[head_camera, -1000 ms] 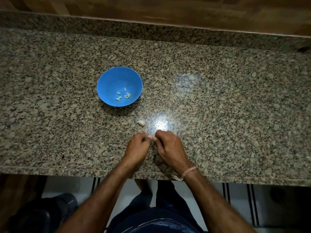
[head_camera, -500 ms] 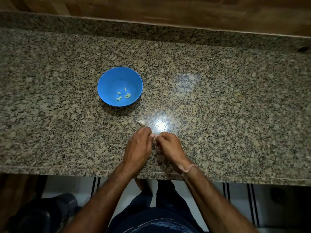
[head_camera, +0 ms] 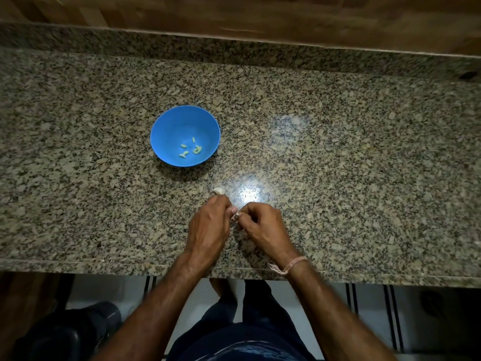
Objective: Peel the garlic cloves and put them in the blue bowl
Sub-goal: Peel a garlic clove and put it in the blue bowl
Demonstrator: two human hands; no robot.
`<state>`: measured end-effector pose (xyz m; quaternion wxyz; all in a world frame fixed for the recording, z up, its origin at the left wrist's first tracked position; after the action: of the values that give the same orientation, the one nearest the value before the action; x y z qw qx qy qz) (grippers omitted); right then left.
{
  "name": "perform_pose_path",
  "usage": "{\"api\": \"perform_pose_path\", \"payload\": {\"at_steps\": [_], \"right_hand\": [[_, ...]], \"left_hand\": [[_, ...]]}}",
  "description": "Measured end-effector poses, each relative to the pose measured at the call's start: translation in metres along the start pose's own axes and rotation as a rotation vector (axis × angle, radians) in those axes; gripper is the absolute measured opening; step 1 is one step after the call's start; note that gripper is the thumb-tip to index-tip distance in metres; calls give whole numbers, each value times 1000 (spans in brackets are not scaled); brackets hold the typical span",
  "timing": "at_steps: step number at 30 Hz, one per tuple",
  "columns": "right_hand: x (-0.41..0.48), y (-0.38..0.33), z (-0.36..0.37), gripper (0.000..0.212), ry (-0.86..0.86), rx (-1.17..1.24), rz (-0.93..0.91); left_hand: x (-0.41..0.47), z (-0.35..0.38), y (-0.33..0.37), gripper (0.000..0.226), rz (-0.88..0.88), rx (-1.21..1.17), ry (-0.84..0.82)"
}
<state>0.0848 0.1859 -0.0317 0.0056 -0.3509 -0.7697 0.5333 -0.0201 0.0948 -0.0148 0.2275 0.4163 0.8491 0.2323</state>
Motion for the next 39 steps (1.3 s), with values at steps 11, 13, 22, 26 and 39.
{"api": "perform_pose_path", "payload": {"at_steps": [11,13,22,26,39], "right_hand": [[-1,0,-9,21,184,-9,-37],[-1,8,-7,18,184,117,25],[-3,4,-7,14,184,117,-45],[-3,11,-5,14,180,79,-36],[-2,11,-3,12,138,-21,-100]], "left_hand": [[-3,9,-10,22,-214,-405,-79],[-1,5,-7,19,-170,-356,-30],[-6,30,-28,32,-422,-703,-162],[-4,17,-22,27,-310,-476,-72],[-8,51,-31,29,-503,-953,-151]]}}
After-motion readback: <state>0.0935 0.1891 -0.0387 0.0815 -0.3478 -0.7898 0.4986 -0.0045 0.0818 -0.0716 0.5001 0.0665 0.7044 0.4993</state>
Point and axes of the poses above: each hand's wrist, its own x-axis towards the middle knuckle, its own z-axis out of the palm, y = z × x, the point moved 8 cm from there along x, towards the middle knuckle, and after that the axes turned 6 degrees about -y, right-handed, at the moved point
